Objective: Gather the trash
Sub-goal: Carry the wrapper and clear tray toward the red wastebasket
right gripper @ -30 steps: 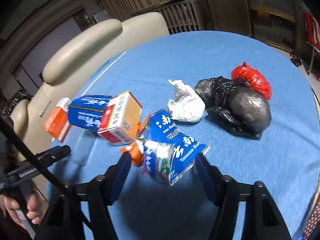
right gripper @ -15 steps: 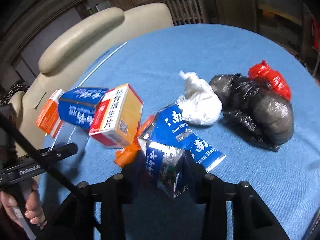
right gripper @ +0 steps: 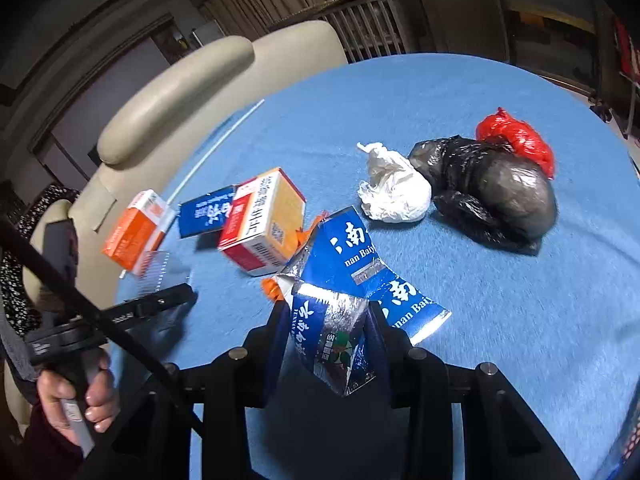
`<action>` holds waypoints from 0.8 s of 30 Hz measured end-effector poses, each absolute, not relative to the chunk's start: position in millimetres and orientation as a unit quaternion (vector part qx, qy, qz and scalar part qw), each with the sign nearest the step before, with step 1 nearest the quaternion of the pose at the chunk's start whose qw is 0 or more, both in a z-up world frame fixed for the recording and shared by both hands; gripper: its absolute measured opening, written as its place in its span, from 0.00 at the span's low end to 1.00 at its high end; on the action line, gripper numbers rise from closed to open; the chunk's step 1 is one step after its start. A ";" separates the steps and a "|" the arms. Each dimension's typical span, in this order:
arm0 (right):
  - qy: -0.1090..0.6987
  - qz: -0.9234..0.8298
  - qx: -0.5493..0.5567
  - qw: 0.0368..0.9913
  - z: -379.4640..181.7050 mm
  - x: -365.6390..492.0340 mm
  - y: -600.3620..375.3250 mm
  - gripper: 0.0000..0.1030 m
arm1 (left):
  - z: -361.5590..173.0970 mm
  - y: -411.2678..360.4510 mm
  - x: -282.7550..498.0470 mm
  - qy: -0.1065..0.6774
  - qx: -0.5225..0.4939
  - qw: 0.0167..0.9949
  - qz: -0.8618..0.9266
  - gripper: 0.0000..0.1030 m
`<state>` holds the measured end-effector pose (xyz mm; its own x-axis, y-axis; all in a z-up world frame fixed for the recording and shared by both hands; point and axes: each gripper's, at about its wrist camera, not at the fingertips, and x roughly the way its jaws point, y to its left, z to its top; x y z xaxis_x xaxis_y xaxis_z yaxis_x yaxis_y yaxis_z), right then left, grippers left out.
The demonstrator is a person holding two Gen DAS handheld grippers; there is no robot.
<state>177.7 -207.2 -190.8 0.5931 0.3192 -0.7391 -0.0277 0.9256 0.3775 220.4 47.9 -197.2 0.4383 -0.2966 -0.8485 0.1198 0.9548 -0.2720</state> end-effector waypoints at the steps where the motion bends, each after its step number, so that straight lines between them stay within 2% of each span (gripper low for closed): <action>1: 0.438 0.099 0.168 0.877 -189.6 172.9 -208.3 0.40 | -197.7 51.7 215.7 0.517 -0.092 0.842 -0.128 0.24; 13: 0.419 0.101 0.184 0.884 -182.2 122.6 -219.1 0.40 | -189.4 91.1 159.2 0.504 -0.129 0.838 -0.163 0.23; 24: 0.396 0.092 0.205 0.890 -173.0 94.5 -229.9 0.40 | -152.3 47.9 136.2 0.471 -0.081 0.858 -0.190 0.23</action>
